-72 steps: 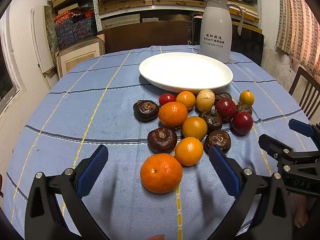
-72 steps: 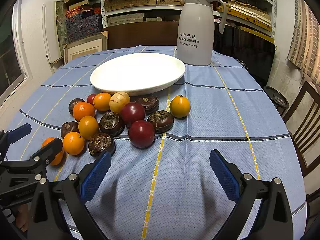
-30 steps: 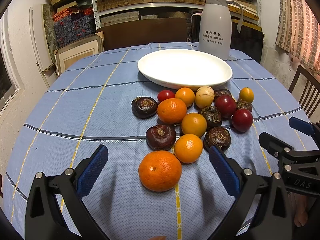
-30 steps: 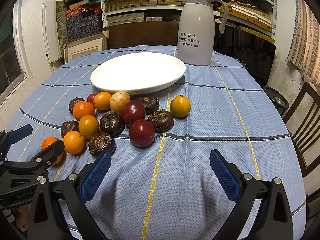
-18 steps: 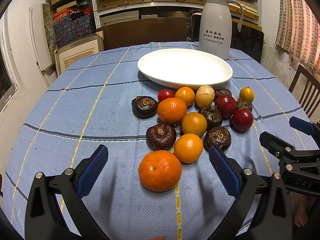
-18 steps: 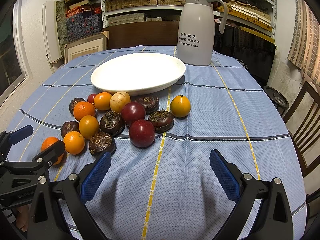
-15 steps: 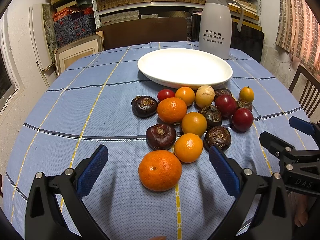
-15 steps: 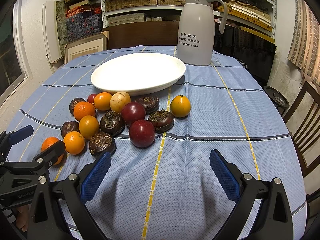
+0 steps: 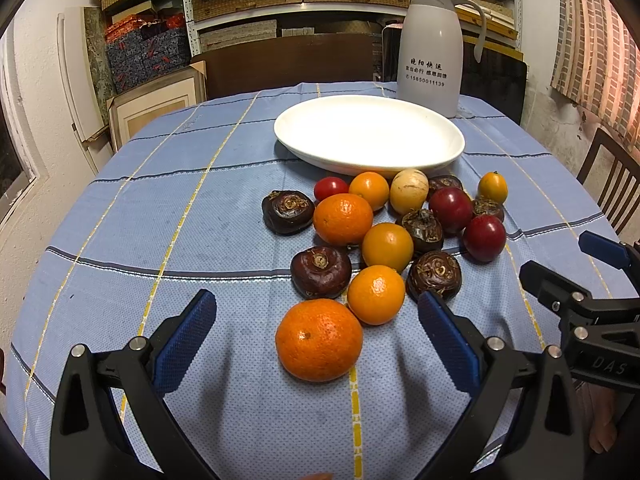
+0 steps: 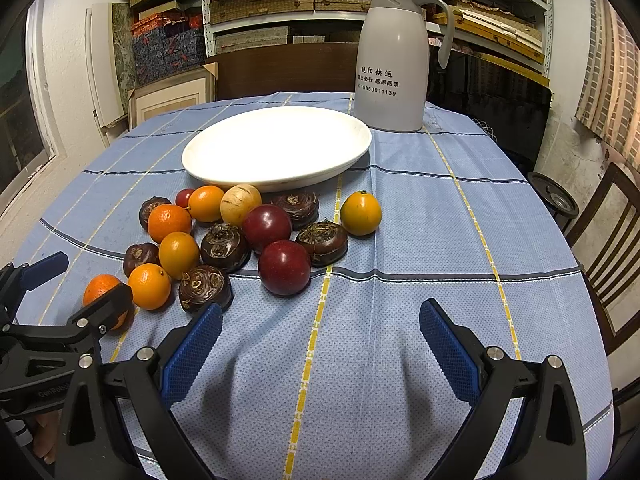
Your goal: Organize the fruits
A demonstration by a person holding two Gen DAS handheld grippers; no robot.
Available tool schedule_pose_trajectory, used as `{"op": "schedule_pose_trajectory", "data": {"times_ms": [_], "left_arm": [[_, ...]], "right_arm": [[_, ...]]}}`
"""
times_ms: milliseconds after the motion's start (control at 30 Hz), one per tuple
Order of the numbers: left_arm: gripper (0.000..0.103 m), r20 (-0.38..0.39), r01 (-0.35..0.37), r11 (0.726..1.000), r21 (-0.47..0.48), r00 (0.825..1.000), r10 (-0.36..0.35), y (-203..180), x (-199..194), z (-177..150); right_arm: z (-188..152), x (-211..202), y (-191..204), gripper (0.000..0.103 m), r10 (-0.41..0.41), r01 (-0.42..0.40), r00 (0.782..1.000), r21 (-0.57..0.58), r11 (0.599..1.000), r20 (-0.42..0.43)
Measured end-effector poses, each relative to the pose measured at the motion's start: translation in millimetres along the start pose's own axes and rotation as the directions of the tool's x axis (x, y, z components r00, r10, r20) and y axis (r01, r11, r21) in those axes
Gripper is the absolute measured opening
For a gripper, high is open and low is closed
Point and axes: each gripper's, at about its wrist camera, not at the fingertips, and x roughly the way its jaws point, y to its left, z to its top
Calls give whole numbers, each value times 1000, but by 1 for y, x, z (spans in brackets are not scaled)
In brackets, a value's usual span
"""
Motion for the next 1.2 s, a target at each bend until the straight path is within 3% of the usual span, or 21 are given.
{"op": "schedule_pose_trajectory", "data": {"times_ms": [967, 1200], "left_arm": [[99, -14, 2, 1000, 6, 1000, -2, -2, 3, -1], [99, -59, 29, 1000, -1, 998, -29, 4, 5, -3]], "right_arm": [[0, -1, 1, 100, -2, 2, 1000, -4, 1000, -2], [0, 1, 0, 100, 12, -12, 1000, -7, 1000, -29]]}}
